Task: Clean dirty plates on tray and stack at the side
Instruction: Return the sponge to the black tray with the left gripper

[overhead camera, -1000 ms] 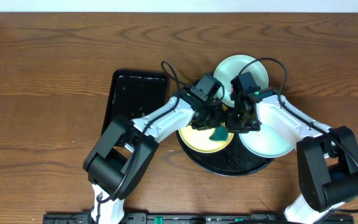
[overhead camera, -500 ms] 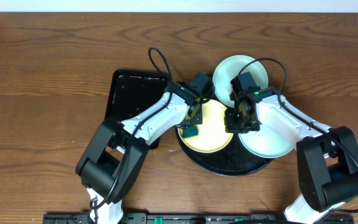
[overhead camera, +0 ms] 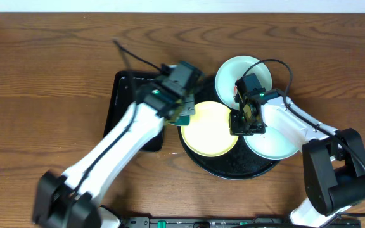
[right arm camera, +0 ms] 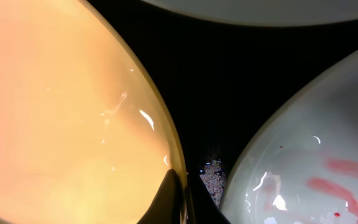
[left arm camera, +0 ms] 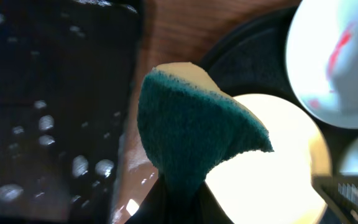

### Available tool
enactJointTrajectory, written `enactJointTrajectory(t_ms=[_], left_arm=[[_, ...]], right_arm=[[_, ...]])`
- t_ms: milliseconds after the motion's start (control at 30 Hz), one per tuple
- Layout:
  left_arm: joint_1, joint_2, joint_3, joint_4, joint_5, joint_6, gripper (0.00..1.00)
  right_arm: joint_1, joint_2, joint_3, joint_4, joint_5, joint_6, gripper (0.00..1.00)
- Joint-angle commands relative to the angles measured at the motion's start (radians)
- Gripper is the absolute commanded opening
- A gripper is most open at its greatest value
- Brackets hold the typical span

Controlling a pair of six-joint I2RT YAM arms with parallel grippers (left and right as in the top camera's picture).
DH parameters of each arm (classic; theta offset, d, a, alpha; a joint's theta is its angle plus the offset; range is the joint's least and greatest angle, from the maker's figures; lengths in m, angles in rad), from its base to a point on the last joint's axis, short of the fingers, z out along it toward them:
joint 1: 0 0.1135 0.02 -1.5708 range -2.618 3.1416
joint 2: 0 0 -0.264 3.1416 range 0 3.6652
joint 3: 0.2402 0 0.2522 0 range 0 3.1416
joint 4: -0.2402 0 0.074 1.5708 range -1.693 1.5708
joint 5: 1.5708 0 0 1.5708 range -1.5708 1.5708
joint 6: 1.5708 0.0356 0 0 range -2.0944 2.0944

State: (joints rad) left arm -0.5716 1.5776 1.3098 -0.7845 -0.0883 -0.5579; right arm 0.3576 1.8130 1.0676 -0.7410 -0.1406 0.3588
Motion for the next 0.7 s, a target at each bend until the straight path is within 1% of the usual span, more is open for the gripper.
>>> enactJointTrajectory(t_ms=[0,133,300,367,433,467,500,533,600,667], left_arm=[[0.069,-0.062,0.012,-0.053,0.006,0.076,0.07],[0.188,-0.061,-0.026,-0.089,0.007,0.16,0.08],[0.316,-0.006,-0.137,-0.022,0.013,0.165,0.08],[0.347,0.019,-0.158,0.007,0.038,0.181,0.08],[0.376,0.032,-0.158,0.013,0.097,0.2,0.08],[0.385,0.031,-0.158,0.016,0.119,0.204,0.15],[0.394,0.026,-0.155,0.016,0.144,0.207,0.24],[0.402,0.019,-0.15,0.015,0.17,0.207,0.28],[0.41,0.0,-0.145,0.015,0.213,0.211,0.39],[0.412,-0.029,-0.145,0.014,0.236,0.211,0.45]], right_arm=[[-0.003,0.024,-0.016,-0.017,0.061,-0.018,0.01],[-0.003,0.024,-0.016,0.016,0.06,-0.064,0.01],[-0.003,0.015,-0.006,0.007,0.012,-0.087,0.01],[-0.002,-0.005,-0.002,-0.002,0.012,-0.087,0.01],[-0.003,-0.044,-0.002,-0.012,0.032,-0.087,0.01],[-0.002,-0.061,-0.002,-0.018,0.051,-0.087,0.01],[-0.002,-0.086,-0.002,-0.026,0.076,-0.086,0.01],[-0.002,-0.116,-0.002,-0.03,0.105,-0.086,0.01],[-0.002,-0.174,-0.002,-0.035,0.147,-0.087,0.01],[-0.002,-0.239,-0.002,-0.041,0.188,-0.087,0.01]])
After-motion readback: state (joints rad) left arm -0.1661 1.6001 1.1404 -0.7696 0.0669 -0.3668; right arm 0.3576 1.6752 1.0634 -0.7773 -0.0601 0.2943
